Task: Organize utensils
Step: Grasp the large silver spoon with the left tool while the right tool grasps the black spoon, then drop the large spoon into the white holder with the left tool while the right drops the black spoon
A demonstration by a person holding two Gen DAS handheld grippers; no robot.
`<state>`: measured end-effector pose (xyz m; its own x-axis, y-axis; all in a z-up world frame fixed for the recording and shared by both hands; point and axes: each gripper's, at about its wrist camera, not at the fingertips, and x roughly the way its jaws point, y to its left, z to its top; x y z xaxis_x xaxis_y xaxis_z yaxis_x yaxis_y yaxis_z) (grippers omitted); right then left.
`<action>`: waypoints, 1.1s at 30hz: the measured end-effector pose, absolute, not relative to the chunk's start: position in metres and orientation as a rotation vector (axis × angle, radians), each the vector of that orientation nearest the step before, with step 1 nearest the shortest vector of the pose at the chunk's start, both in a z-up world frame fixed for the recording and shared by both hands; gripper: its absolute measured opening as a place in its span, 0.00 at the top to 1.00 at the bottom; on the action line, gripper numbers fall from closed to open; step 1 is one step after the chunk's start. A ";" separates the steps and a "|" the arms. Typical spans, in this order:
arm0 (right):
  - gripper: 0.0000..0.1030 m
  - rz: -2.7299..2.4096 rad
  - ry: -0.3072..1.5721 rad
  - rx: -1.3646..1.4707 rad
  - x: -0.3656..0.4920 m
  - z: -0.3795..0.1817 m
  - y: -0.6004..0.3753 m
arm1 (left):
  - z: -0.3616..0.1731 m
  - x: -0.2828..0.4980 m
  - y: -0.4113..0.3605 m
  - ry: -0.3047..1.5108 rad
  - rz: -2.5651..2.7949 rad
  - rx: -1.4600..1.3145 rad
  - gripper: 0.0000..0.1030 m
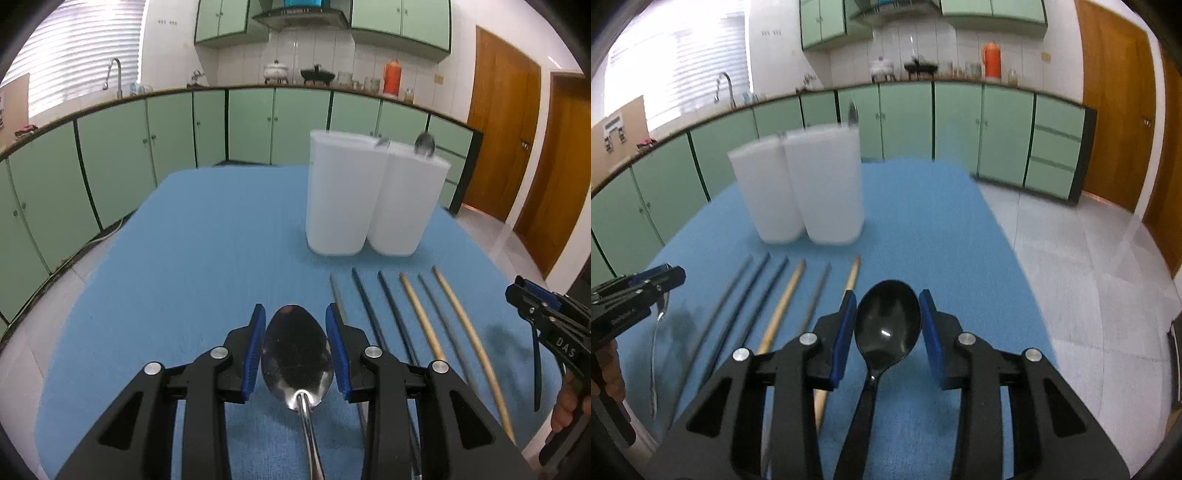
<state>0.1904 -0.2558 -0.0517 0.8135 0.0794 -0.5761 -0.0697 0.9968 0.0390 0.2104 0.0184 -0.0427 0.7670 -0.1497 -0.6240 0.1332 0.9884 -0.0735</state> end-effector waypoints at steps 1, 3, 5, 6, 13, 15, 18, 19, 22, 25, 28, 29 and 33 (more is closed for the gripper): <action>0.67 0.083 0.597 0.017 0.188 -0.047 -0.257 | -0.038 0.209 0.019 0.663 -0.155 -0.029 0.68; 0.67 0.090 0.555 0.019 0.185 -0.036 -0.258 | -0.031 0.206 0.020 0.636 -0.156 -0.036 0.68; 0.67 0.098 0.518 0.026 0.183 -0.027 -0.258 | -0.023 0.204 0.022 0.604 -0.155 -0.047 0.68; 0.67 0.101 0.503 0.027 0.184 -0.022 -0.259 | -0.017 0.203 0.024 0.583 -0.155 -0.056 0.68; 0.67 0.128 0.337 0.061 0.191 0.011 -0.265 | 0.016 0.203 0.032 0.457 -0.151 -0.077 0.68; 0.67 0.132 0.295 0.068 0.199 0.020 -0.266 | 0.026 0.208 0.034 0.417 -0.148 -0.079 0.68; 0.67 0.135 0.228 0.070 0.217 0.035 -0.267 | 0.043 0.218 0.033 0.355 -0.154 -0.088 0.68; 0.67 0.137 0.210 0.072 0.222 0.040 -0.267 | 0.048 0.221 0.033 0.335 -0.156 -0.088 0.68; 0.67 0.145 0.151 0.078 0.242 0.054 -0.267 | 0.069 0.233 0.027 0.255 -0.159 -0.074 0.68; 0.67 0.146 0.109 0.084 0.268 0.064 -0.264 | 0.090 0.248 0.022 0.191 -0.168 -0.078 0.68; 0.67 0.135 0.077 0.085 0.296 0.068 -0.260 | 0.106 0.267 0.014 0.135 -0.168 -0.070 0.68; 0.67 0.130 0.064 0.084 0.306 0.068 -0.259 | 0.111 0.275 0.011 0.116 -0.167 -0.065 0.68; 0.67 0.118 0.056 0.085 0.337 0.064 -0.254 | 0.120 0.306 -0.001 0.061 -0.168 -0.065 0.68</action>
<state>0.3367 -0.2544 0.0641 0.9915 0.1200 -0.0505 -0.1153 0.9894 0.0884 0.3058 -0.0010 0.1196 0.9840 -0.1694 -0.0548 0.1655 0.9838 -0.0695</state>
